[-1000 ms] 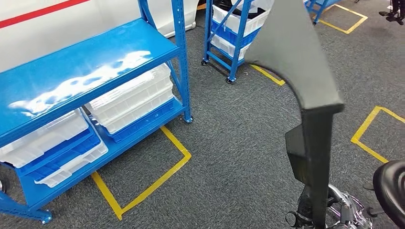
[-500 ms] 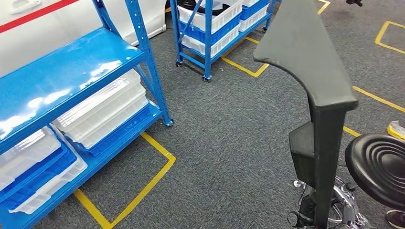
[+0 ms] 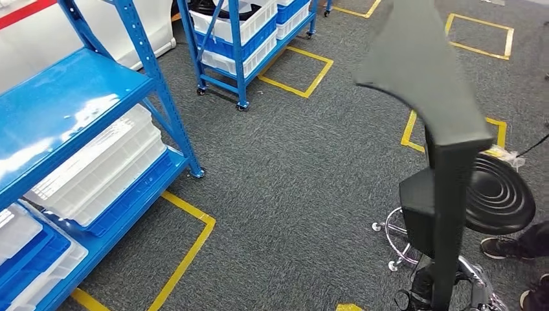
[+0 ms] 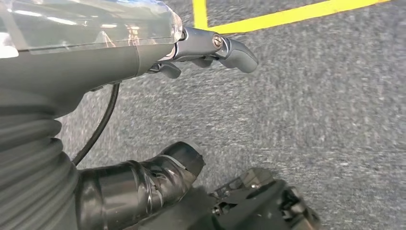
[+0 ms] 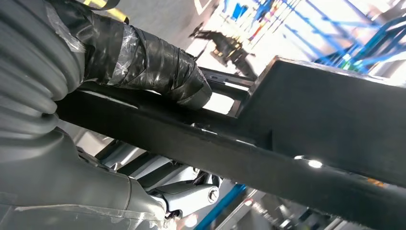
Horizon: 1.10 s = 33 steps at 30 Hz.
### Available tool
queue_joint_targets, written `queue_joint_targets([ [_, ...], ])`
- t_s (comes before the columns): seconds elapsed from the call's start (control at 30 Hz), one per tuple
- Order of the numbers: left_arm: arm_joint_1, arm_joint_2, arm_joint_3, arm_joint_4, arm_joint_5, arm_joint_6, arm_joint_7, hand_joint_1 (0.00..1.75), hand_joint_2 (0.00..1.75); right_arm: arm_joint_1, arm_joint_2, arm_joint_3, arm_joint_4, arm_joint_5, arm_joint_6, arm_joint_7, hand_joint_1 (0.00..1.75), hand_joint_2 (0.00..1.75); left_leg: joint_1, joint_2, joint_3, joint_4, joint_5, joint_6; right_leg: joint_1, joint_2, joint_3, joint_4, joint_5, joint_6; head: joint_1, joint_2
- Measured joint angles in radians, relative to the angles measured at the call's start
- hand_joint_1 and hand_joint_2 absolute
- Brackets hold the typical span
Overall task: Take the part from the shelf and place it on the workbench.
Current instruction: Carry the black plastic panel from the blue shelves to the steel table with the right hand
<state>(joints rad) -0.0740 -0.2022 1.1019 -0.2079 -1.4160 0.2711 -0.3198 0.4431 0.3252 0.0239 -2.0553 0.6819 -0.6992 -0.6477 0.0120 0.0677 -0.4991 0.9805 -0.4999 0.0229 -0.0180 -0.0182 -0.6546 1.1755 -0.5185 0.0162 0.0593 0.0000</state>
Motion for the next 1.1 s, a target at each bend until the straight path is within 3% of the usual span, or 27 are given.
queue_joint_targets([
  [0.07, -0.003, -0.004, 0.000, 0.000, 0.000, 0.002, -0.003, 0.00, 1.75, -0.002, -0.001, -0.006, -0.003, -0.005, 0.000, 0.000, 1.75, 1.75, -0.004, 0.017, 0.003, 0.006, -0.010, -0.011, 0.005, -0.032, 0.064, -0.118, 0.036, -0.005, 0.000, 0.000],
  [0.1, -0.004, -0.004, 0.000, 0.000, 0.000, 0.002, -0.006, 0.00, 1.75, -0.003, -0.001, -0.008, -0.004, -0.005, 0.000, 0.000, 1.75, 1.75, -0.007, 0.025, 0.004, 0.007, -0.013, -0.016, 0.008, -0.039, 0.075, -0.142, 0.037, -0.010, -0.001, 0.000],
  [0.2, -0.008, -0.005, 0.000, 0.000, 0.001, 0.003, -0.008, 0.00, 1.75, -0.002, -0.001, -0.012, -0.005, 0.002, 0.000, 0.000, 1.75, 1.75, -0.005, 0.037, 0.014, 0.009, -0.022, -0.031, 0.012, -0.013, 0.074, -0.148, 0.038, -0.027, -0.001, 0.000],
  [0.27, -0.009, -0.005, 0.000, 0.000, 0.001, 0.003, -0.006, 0.00, 1.75, -0.004, -0.001, -0.011, -0.005, 0.009, 0.000, 0.000, 1.75, 1.75, -0.001, 0.000, -0.002, 0.054, -0.058, -0.040, 0.008, 0.005, 0.074, -0.153, 0.042, -0.039, -0.002, 0.000],
  [0.33, -0.007, -0.005, 0.000, 0.000, 0.002, 0.002, -0.002, 0.00, 1.75, -0.007, -0.001, -0.009, -0.005, 0.014, 0.000, 0.000, 1.75, 1.75, 0.001, -0.046, -0.060, 0.180, -0.127, -0.042, 0.008, 0.022, 0.074, -0.154, 0.044, -0.045, -0.002, 0.000],
  [0.37, -0.005, -0.005, 0.001, 0.000, 0.002, 0.001, 0.000, 0.00, 1.75, -0.009, -0.001, -0.008, -0.004, 0.017, 0.000, 0.000, 1.75, 1.75, 0.000, -0.054, -0.094, 0.248, -0.153, -0.042, 0.010, 0.033, 0.074, -0.154, 0.044, -0.046, -0.002, 0.000],
  [0.4, -0.003, -0.005, 0.001, 0.000, 0.003, 0.000, 0.001, 0.00, 1.75, -0.010, -0.001, -0.008, -0.003, 0.019, 0.000, 0.000, 1.75, 1.75, 0.000, -0.057, -0.118, 0.293, -0.160, -0.040, 0.012, 0.046, 0.074, -0.153, 0.043, -0.047, -0.002, 0.000],
  [0.43, -0.002, -0.005, 0.002, 0.000, 0.003, -0.001, 0.001, 0.00, 1.75, -0.011, -0.001, -0.007, -0.001, 0.022, 0.000, 0.000, 1.75, 1.75, 0.000, -0.059, -0.127, 0.299, -0.145, -0.037, 0.014, 0.059, 0.075, -0.152, 0.043, -0.048, -0.002, 0.000],
  [0.47, -0.001, -0.004, 0.002, 0.000, 0.003, -0.001, 0.002, 0.00, 1.75, -0.012, -0.001, -0.006, 0.000, 0.024, 0.000, 0.000, 1.75, 1.75, 0.000, -0.063, -0.116, 0.264, -0.112, -0.033, 0.015, 0.073, 0.077, -0.151, 0.043, -0.048, -0.002, 0.000],
  [0.53, 0.000, -0.002, 0.003, 0.000, 0.004, -0.002, 0.001, 0.00, 1.75, -0.015, -0.001, -0.004, 0.000, 0.028, 0.000, 0.000, 1.75, 1.75, -0.001, -0.101, -0.067, 0.131, -0.031, -0.021, 0.018, 0.100, 0.079, -0.149, 0.042, -0.047, -0.001, 0.000],
  [0.57, 0.001, -0.001, 0.003, 0.000, 0.004, -0.003, 0.001, 0.00, 1.75, -0.017, -0.001, -0.002, 0.000, 0.028, 0.000, 0.000, 1.75, 1.75, -0.002, -0.122, -0.046, 0.075, -0.009, -0.018, 0.018, 0.112, 0.078, -0.147, 0.042, -0.044, -0.001, 0.000],
  [0.63, -0.001, 0.000, 0.004, 0.000, 0.004, -0.004, -0.002, 0.00, 1.75, -0.019, -0.001, 0.000, 0.000, 0.028, 0.000, 0.000, 1.75, 1.75, -0.003, -0.141, -0.029, 0.028, -0.002, -0.014, 0.016, 0.134, 0.071, -0.146, 0.044, -0.034, -0.001, 0.000],
  [0.67, -0.002, 0.000, 0.004, 0.000, 0.004, -0.005, -0.003, 0.00, 1.75, -0.019, -0.001, 0.001, 0.000, 0.028, 0.000, 0.000, 1.75, 1.75, -0.003, -0.131, -0.027, 0.022, -0.001, -0.012, 0.015, 0.146, 0.067, -0.147, 0.047, -0.027, -0.001, 0.000],
  [0.7, -0.003, 0.000, 0.004, 0.000, 0.004, -0.006, -0.003, 0.00, 1.75, -0.018, -0.001, 0.001, 0.000, 0.028, 0.000, 0.000, 1.75, 1.75, -0.002, -0.119, -0.024, 0.017, 0.003, -0.007, 0.015, 0.143, 0.063, -0.143, 0.045, -0.022, -0.001, 0.000],
  [0.77, -0.002, 0.001, 0.004, 0.000, 0.004, -0.008, -0.004, 0.00, 1.75, -0.019, -0.001, 0.001, -0.001, 0.028, 0.000, 0.000, 1.75, 1.75, 0.002, -0.091, -0.019, 0.006, 0.010, 0.004, 0.018, 0.100, 0.038, -0.093, 0.011, -0.014, 0.001, 0.000],
  [0.83, -0.001, 0.001, 0.005, 0.000, 0.005, -0.008, -0.004, 0.00, 1.75, -0.021, -0.001, 0.001, -0.001, 0.029, 0.000, 0.000, 1.75, 1.75, -0.001, -0.064, -0.019, 0.003, 0.011, 0.011, 0.017, 0.045, -0.019, 0.028, -0.055, -0.008, 0.003, 0.000],
  [0.87, 0.001, 0.001, 0.005, 0.000, 0.005, -0.008, -0.004, 0.00, 1.75, -0.021, -0.001, 0.001, -0.001, 0.030, 0.000, 0.000, 1.75, 1.75, -0.002, -0.050, -0.019, 0.004, 0.009, 0.011, 0.014, 0.035, -0.048, 0.088, -0.078, -0.005, 0.002, 0.000],
  [0.9, 0.001, 0.002, 0.006, 0.000, 0.005, -0.008, -0.004, 0.00, 1.75, -0.021, -0.001, 0.000, 0.000, 0.030, 0.000, 0.000, 1.75, 1.75, -0.003, -0.036, -0.019, 0.006, 0.006, 0.011, 0.011, 0.029, -0.065, 0.122, -0.085, -0.002, 0.003, 0.000],
  [0.93, 0.001, 0.002, 0.006, 0.000, 0.005, -0.008, -0.004, 0.00, 1.75, -0.020, -0.001, 0.000, 0.000, 0.030, 0.000, 0.000, 1.75, 1.75, -0.003, -0.022, -0.017, 0.007, 0.004, 0.009, 0.008, 0.024, -0.061, 0.117, -0.071, 0.000, 0.003, 0.000],
  [1.03, 0.000, 0.003, 0.006, 0.000, 0.005, -0.007, -0.004, 0.00, 1.75, -0.021, -0.001, 0.000, -0.001, 0.030, 0.000, 0.000, 1.75, 1.75, -0.005, 0.010, -0.007, 0.010, -0.009, -0.002, 0.006, -0.020, 0.042, -0.074, 0.017, -0.001, 0.003, 0.000],
  [1.1, -0.002, 0.004, 0.007, 0.000, 0.005, -0.007, -0.004, 0.00, 1.75, -0.022, -0.001, 0.000, -0.001, 0.031, 0.000, 0.000, 1.75, 1.75, -0.009, 0.025, 0.000, 0.012, -0.016, -0.011, 0.012, -0.037, 0.078, -0.143, 0.032, -0.009, 0.002, 0.000],
])
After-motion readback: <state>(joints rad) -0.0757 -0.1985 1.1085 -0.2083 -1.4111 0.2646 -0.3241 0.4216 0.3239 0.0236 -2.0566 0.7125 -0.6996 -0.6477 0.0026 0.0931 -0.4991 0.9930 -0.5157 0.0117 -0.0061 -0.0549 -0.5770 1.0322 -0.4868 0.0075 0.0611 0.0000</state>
